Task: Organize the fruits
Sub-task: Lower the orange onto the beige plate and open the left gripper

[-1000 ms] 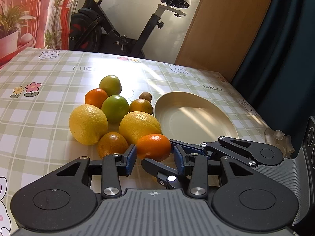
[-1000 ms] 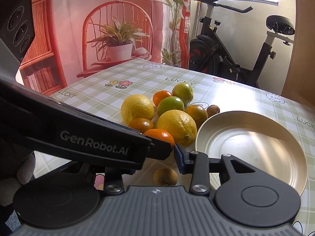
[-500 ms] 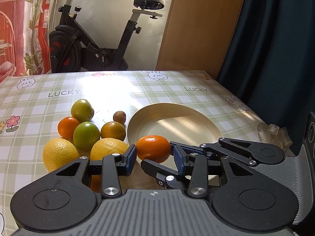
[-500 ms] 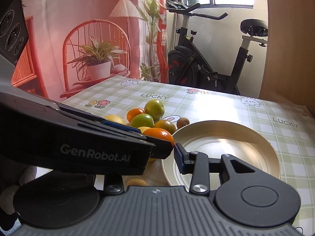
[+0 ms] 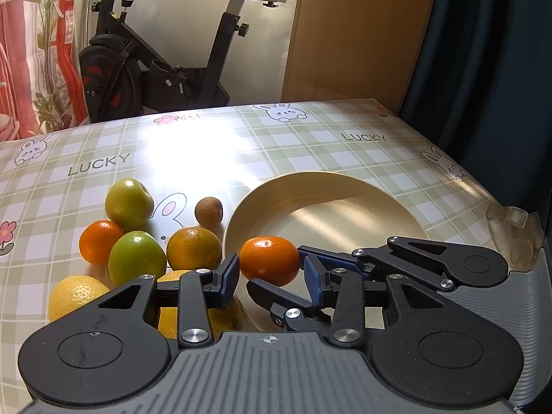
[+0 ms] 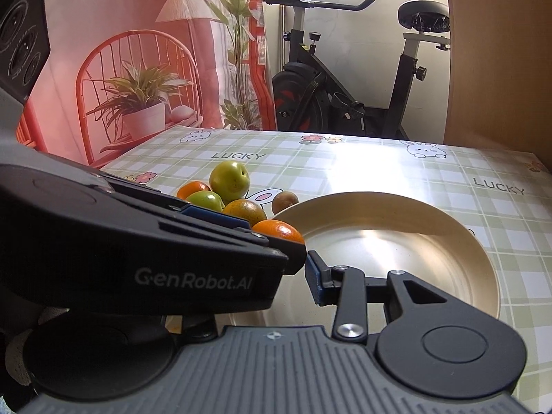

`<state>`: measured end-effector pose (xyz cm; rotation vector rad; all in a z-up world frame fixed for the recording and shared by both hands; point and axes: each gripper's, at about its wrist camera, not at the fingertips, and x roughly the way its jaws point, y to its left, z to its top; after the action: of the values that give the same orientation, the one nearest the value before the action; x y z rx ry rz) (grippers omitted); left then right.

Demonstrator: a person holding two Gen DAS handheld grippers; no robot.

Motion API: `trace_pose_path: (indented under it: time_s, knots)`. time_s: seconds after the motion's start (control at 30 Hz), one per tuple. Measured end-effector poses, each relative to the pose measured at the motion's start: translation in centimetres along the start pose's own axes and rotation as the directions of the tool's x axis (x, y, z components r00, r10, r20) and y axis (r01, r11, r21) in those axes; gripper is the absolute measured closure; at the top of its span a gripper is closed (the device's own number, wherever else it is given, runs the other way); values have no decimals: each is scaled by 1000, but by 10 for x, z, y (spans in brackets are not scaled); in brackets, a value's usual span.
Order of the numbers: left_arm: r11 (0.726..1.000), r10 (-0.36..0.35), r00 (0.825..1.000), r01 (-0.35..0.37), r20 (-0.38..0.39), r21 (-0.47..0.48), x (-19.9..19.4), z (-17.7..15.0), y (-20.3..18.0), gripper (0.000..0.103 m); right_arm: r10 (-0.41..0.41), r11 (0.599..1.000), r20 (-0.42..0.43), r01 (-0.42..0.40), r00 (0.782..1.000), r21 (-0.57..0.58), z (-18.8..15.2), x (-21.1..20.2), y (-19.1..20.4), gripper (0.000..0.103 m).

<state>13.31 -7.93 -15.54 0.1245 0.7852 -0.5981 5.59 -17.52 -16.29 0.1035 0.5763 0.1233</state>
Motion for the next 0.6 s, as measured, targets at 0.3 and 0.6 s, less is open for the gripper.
trace_pose_path:
  time_s: [0.3,0.6]
  knots:
    - [1000,7,1000,-7,-14,-1,13,7,3,61,-3,1000,10,3,1000,-9,5,20,-3,64]
    - [999,13,998,-10,53,-52,-7,6,9,60,-20,1000,67,18,998,17,-5,6,-4,63]
